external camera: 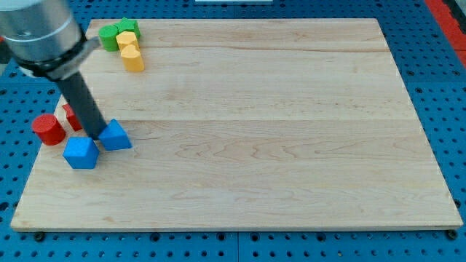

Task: Separate blue triangle from blue cube

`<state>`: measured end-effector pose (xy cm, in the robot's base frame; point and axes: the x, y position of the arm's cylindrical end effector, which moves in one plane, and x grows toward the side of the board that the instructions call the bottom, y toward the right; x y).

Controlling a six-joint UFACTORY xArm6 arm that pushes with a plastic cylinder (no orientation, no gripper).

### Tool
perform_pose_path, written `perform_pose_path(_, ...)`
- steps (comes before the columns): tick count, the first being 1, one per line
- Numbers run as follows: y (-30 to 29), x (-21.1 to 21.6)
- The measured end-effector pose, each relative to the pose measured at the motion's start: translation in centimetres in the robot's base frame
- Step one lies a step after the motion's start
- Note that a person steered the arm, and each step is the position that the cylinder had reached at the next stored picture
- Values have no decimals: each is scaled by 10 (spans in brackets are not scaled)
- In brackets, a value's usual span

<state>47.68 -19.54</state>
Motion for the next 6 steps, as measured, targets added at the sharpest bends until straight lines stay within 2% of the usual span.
perform_pose_path(1,38,5)
perform_pose_path(3,76,61)
perform_pose_path(4,106,59)
perform_pose_path(6,143,-37)
